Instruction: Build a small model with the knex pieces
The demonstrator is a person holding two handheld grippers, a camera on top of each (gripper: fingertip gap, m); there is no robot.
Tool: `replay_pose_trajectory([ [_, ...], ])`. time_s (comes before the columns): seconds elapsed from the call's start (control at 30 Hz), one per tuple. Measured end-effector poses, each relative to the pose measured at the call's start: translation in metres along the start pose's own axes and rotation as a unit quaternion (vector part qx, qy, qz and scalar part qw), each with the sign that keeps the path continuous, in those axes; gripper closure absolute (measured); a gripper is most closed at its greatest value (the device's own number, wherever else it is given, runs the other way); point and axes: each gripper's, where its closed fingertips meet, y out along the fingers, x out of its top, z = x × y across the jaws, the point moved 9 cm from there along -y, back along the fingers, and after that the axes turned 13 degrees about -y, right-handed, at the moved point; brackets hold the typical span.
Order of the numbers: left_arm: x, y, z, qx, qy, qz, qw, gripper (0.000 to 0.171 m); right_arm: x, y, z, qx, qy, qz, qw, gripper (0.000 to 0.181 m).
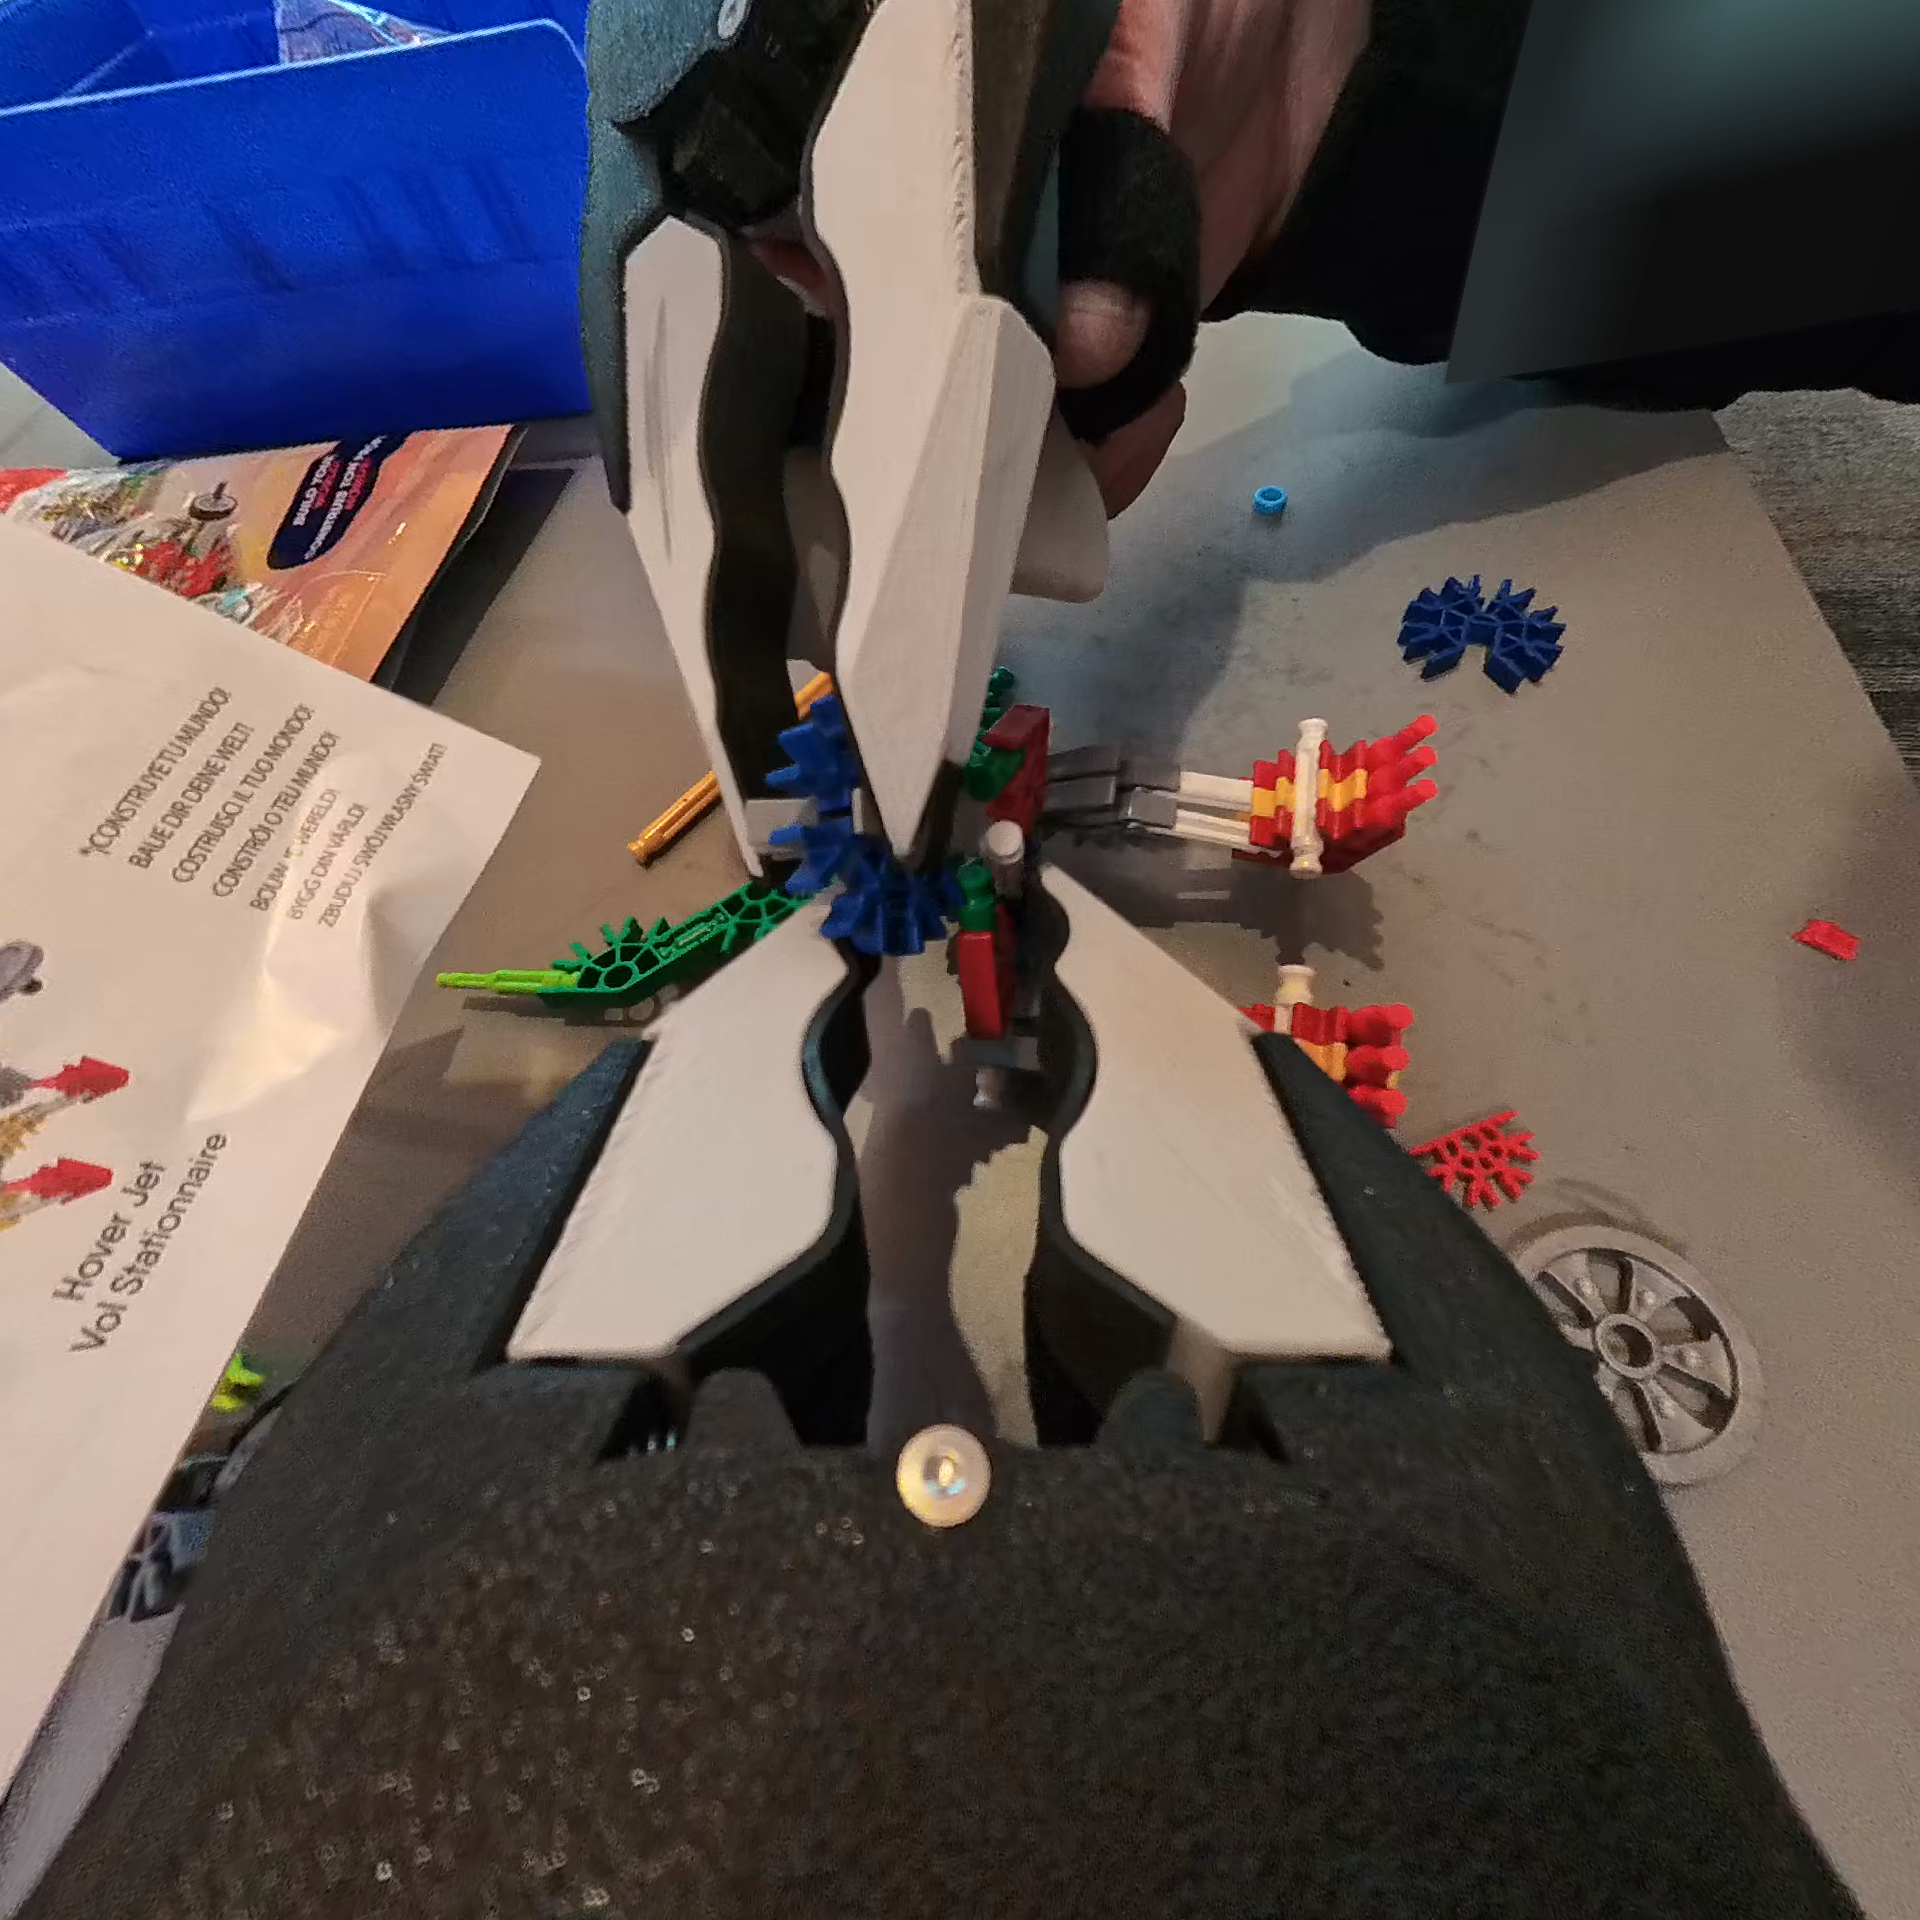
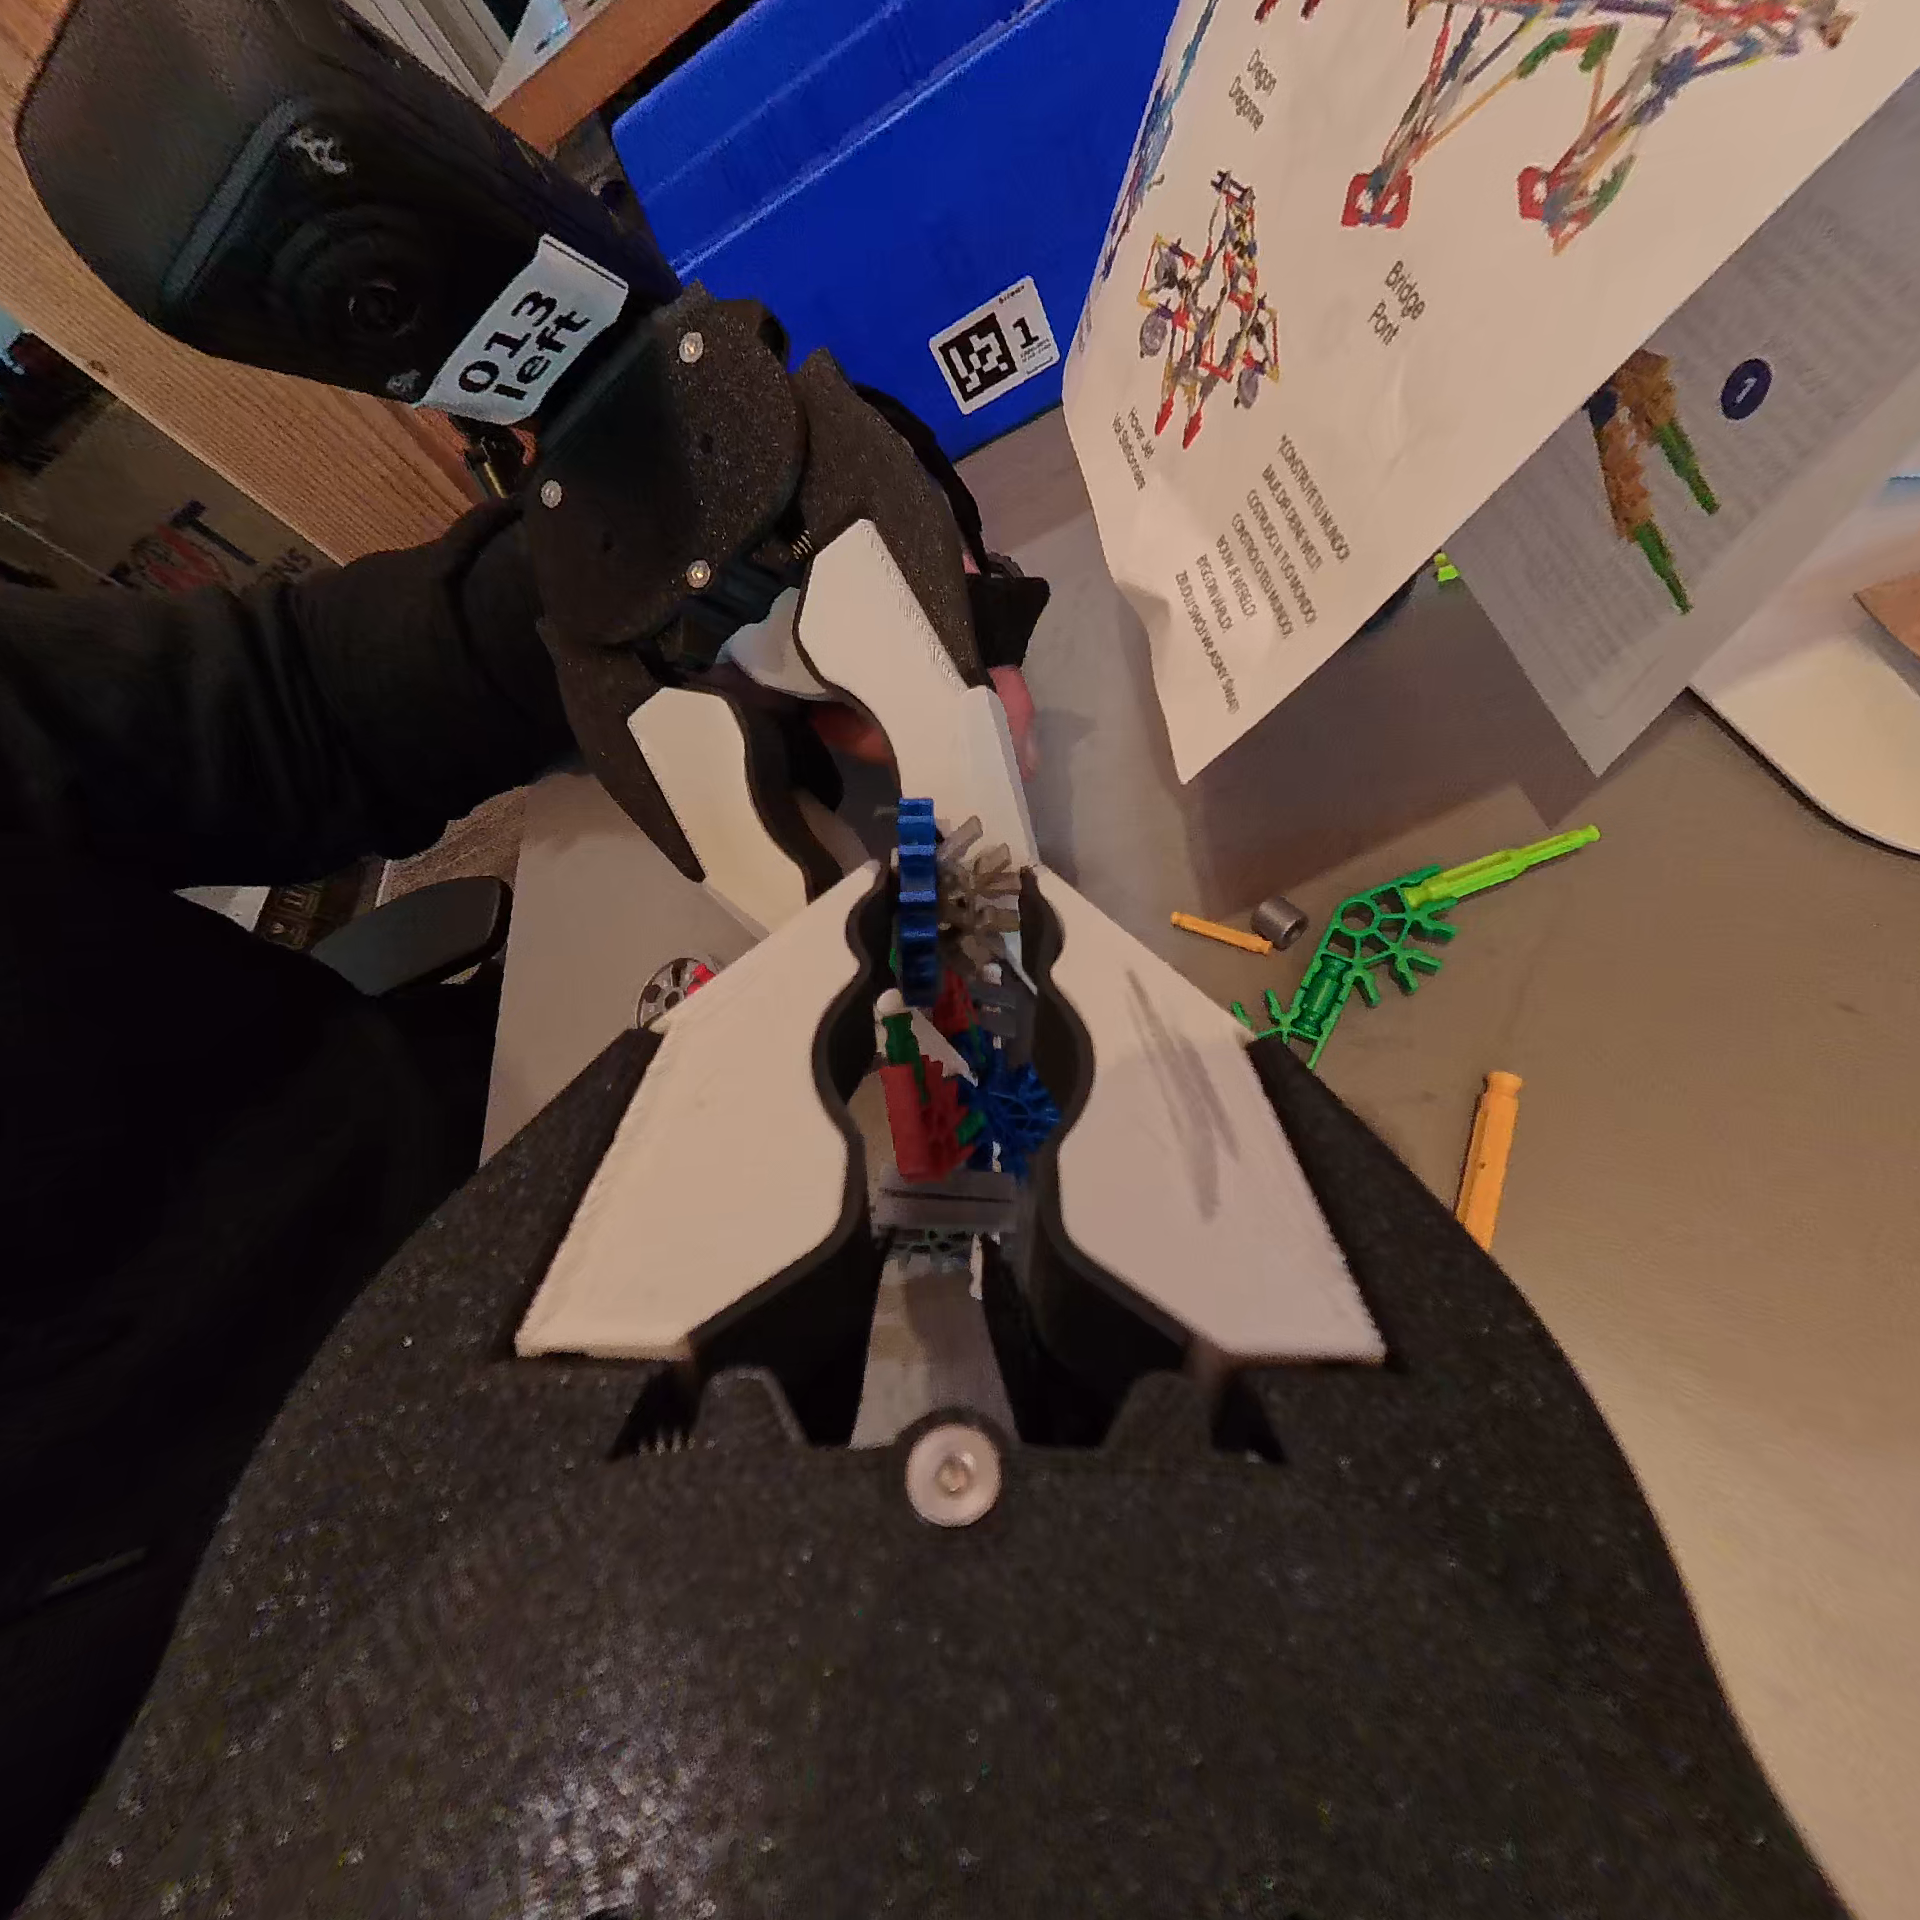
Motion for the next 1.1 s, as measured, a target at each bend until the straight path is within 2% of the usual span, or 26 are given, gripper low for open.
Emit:
replay_pose_trajectory([
  [0.47,0.0,-0.001,0.003,0.001,-0.011,-0.001,1.0,0.165,0.0,-0.004,0.001,0.008,-0.012,-0.009,1.0,0.158],
  [0.93,0.0,-0.001,0.003,0.002,-0.013,0.002,1.0,0.165,-0.003,-0.008,-0.001,0.019,-0.027,-0.013,0.999,0.158],
  [1.1,-0.001,-0.001,0.005,0.005,-0.015,0.001,1.0,0.165,-0.001,-0.009,0.001,0.002,-0.063,-0.008,0.998,0.158],
])
